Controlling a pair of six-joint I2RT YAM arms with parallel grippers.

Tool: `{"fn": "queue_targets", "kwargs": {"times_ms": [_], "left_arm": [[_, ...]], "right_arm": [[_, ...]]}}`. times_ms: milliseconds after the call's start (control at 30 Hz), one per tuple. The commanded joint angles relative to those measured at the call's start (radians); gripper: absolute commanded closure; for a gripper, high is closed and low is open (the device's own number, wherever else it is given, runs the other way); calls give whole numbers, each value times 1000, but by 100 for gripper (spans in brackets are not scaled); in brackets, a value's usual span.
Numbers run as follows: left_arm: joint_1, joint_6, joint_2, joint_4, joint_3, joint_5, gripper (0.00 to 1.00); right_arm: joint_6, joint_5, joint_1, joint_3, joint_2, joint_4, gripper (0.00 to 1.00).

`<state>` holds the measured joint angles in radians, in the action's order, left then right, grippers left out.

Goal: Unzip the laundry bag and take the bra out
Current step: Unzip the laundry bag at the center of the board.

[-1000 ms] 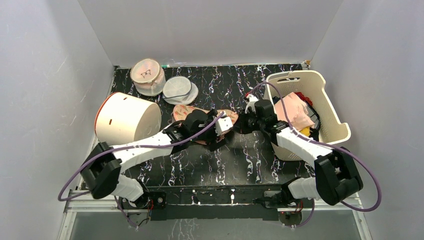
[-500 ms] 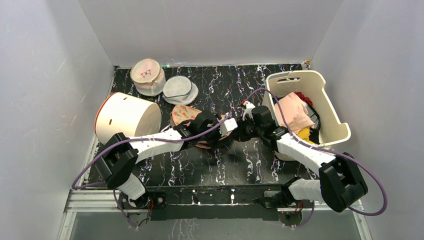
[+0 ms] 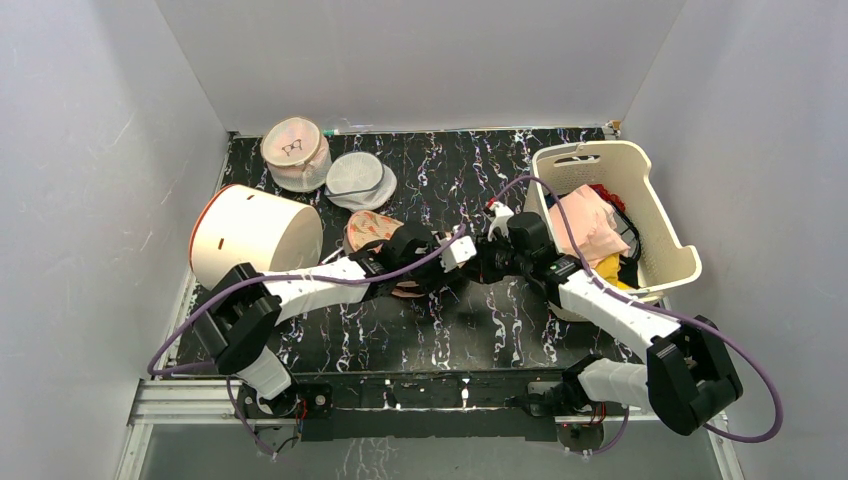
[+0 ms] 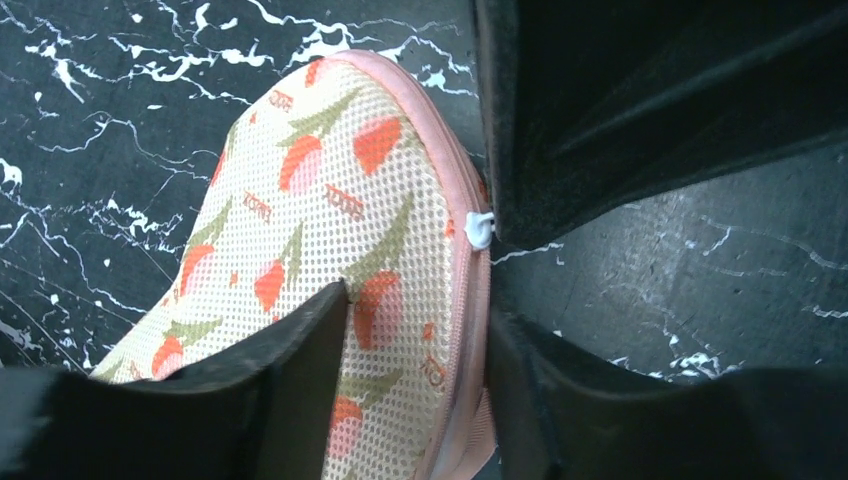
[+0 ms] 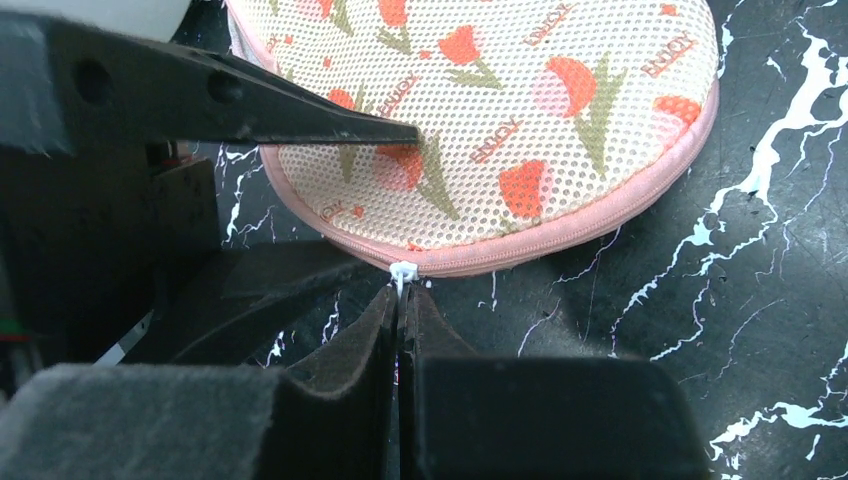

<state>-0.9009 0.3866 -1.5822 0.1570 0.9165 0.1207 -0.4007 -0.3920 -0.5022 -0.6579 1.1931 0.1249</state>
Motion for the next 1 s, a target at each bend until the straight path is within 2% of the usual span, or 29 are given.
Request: {"fn": "queue_targets", "kwargs": {"times_ms": [0,133,200,300,467,667,800,967], "left_arm": [[-5,37,-4,-12,18,4,60],[-6,74,14,-29,9,-30,78],[-5,87,16,-49,13,-33,90],[-5,110,18,-79,16,-21,100],[-6,156,46,-99,-31,67,100],[-7,280,110,-115,-124,198,100],[-10,335,133,-115,-160,246,100],[-24,390,133,-125,-185,243,100]], "right_arm": [[24,4,-4,-6,-2,-27,100],[74,80,-2,-21,21,34,100],[98,120,-2,-33,28,68,100],[117,211,5,-48,36,113,100],[157,286,55,-84,78,144,100],[361,428,85,-235,248,238,100],[547,415,91,-282,302,209,100],[672,379,93,-307,322,136,100]]}}
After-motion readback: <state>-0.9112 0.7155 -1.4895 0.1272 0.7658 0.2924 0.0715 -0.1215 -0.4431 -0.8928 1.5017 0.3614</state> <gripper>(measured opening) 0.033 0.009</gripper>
